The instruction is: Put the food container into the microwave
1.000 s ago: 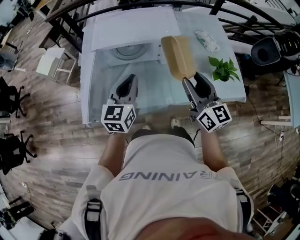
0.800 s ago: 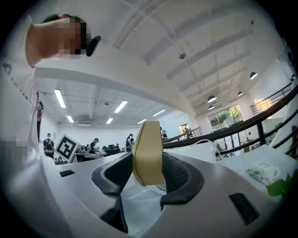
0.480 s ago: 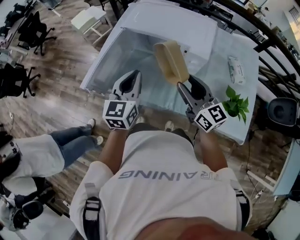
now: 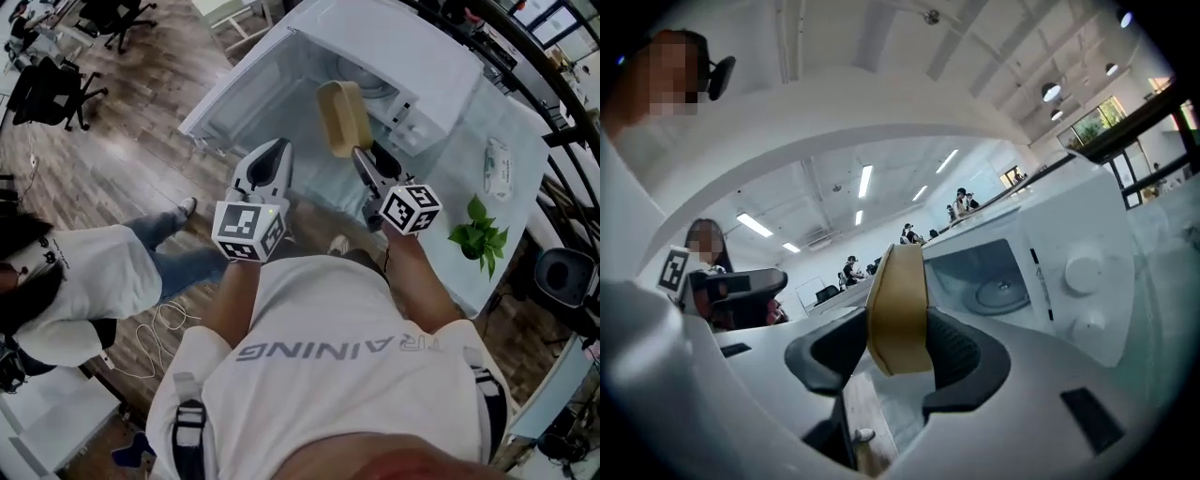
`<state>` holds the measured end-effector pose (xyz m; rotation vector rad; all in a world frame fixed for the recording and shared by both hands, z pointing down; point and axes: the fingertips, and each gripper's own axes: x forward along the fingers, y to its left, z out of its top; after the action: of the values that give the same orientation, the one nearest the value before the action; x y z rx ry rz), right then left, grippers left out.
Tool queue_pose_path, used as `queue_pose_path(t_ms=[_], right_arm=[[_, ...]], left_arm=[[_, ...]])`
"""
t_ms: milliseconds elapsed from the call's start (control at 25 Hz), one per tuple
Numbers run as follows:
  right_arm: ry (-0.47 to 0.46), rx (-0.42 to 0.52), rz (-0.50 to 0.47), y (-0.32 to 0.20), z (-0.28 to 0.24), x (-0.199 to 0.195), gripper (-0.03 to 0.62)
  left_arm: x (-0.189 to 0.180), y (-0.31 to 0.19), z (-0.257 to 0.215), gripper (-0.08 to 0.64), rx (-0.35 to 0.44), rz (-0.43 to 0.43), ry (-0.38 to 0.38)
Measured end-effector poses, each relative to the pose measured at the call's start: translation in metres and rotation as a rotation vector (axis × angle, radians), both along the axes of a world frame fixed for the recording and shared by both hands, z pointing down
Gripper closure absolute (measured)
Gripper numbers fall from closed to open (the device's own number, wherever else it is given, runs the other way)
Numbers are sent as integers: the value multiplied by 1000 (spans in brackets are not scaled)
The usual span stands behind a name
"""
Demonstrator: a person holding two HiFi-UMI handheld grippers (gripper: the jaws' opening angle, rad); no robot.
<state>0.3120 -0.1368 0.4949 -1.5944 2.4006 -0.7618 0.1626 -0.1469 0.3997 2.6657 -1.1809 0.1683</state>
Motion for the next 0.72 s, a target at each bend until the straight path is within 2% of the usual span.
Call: queue_pose_path(t_ms=[280,720], right_arm=[[-176,-119,129,-56,45,6,382],[-388,-130,337,-135,74,21,380]], left_arm=[[-12,-6,8,511,-16,-19,15],[-35,-37,24,511,-47,-44,34]])
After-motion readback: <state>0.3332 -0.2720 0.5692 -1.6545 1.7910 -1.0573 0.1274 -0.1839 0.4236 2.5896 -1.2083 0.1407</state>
